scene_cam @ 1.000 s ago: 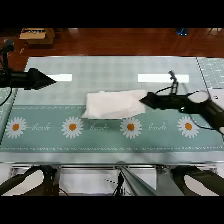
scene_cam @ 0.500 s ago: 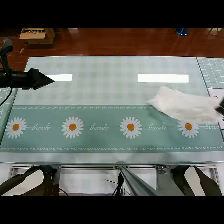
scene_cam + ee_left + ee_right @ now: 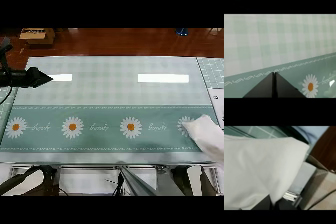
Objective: Fold the shirts.
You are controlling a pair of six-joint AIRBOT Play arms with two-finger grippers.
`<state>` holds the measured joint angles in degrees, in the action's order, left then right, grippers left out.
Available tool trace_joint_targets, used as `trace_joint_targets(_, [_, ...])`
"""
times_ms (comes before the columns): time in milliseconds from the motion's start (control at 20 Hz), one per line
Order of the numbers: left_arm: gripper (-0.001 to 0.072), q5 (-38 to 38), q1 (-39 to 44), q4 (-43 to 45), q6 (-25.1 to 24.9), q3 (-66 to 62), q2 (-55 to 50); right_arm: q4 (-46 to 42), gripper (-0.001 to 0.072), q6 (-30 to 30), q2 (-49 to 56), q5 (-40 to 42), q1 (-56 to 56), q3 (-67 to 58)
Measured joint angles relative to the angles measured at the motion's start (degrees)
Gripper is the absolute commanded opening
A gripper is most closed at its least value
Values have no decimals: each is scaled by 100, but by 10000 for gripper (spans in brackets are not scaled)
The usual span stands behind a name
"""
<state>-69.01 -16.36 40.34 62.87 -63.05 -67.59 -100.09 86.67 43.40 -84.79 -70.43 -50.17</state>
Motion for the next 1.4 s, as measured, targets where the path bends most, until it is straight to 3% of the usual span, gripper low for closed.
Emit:
trace_joint_targets(200, [29, 13, -2, 0, -153, 0, 0, -789, 27, 116, -4, -280, -553, 0])
trace_joint_targets(300, [29, 28, -2, 0, -267, 0, 0, -1084, 83, 151, -76, -413, -835, 0])
trace_joint_targets(450, [29, 98, -22, 0, -415, 0, 0, -1641, 83, 190, -328, -402, -1161, 13])
trace_joint_targets(500, [29, 166, -39, 2, -446, 0, 0, -1768, 139, 199, -407, -400, -1244, 33])
trace_joint_targets(550, [29, 223, -57, 2, -470, 0, 0, -1878, 343, 210, -483, -389, -1327, 74])
trace_joint_targets(600, [29, 341, -79, 2, -490, 0, 0, -1980, 481, 212, -542, -382, -1388, 129])
trace_joint_targets(650, [28, 407, -103, 2, -507, 0, 0, -2026, 513, 208, -588, -382, -1434, 203])
trace_joint_targets(900, [30, 723, -190, 4, -533, 0, 0, -2061, 508, 179, -684, -175, -1519, 431])
trace_joint_targets(950, [60, 737, -197, 2, -535, 0, 0, -1886, 508, 170, -691, -37, -1530, 439])
trace_joint_targets(1000, [202, 761, -197, 2, -549, 0, 0, -1517, 507, 127, -693, 177, -1530, 435])
trace_joint_targets(1050, [412, 767, -192, -9, -557, 0, 0, -951, 475, 17, -699, 437, -1532, 407])
trace_joint_targets(1100, [543, 791, -181, -66, -616, 0, 0, -280, 471, -105, -699, 728, -1534, 378])
trace_joint_targets(1300, [547, 968, 92, -391, -1115, -90, 0, 3250, 471, -898, -472, 1703, -892, 229])
trace_joint_targets(1400, [547, 1113, 431, -203, -1204, -238, -2, 4253, 471, -1178, -181, 1884, 105, 87])
